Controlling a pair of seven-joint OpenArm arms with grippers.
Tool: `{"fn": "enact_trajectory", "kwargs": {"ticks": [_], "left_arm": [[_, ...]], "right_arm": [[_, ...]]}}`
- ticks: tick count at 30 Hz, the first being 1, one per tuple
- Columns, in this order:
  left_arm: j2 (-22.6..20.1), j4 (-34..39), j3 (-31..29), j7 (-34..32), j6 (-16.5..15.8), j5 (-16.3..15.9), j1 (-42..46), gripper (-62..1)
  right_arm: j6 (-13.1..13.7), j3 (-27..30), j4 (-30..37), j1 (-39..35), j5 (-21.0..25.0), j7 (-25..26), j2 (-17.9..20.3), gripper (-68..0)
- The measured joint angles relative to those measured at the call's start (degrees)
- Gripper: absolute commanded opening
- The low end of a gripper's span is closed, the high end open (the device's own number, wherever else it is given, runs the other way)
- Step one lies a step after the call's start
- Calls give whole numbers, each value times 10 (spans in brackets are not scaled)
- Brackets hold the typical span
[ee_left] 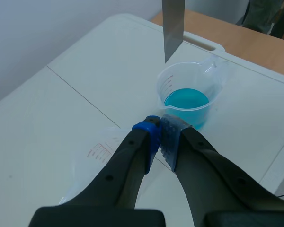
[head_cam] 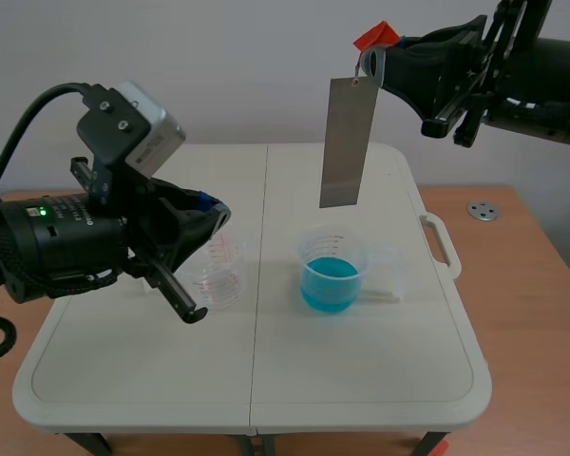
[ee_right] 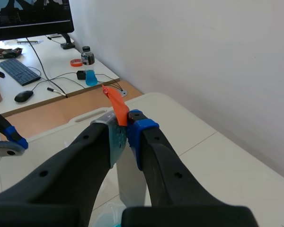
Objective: Hold the metal plate by the orange handle, dip it into the blue solution, take it out and point at it, then put the plate back in the beaker on the left.
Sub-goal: 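Point at the plate with the left hand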
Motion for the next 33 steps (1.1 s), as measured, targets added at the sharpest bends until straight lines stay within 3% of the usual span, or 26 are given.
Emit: {"fn": "enact_trajectory", "kwargs": {"ticks": [8,20,33], "left_arm": [[73,-100,29,4,0,63,-73,-582],[139,-198,32,9,0,111,-135,-582],[145,-221,61,8,0,111,-173,-582]], "right_arm": [[0,11,0,0,0,0,0,-660],[0,11,0,0,0,0,0,-660],[0,11,0,0,0,0,0,-660]]}}
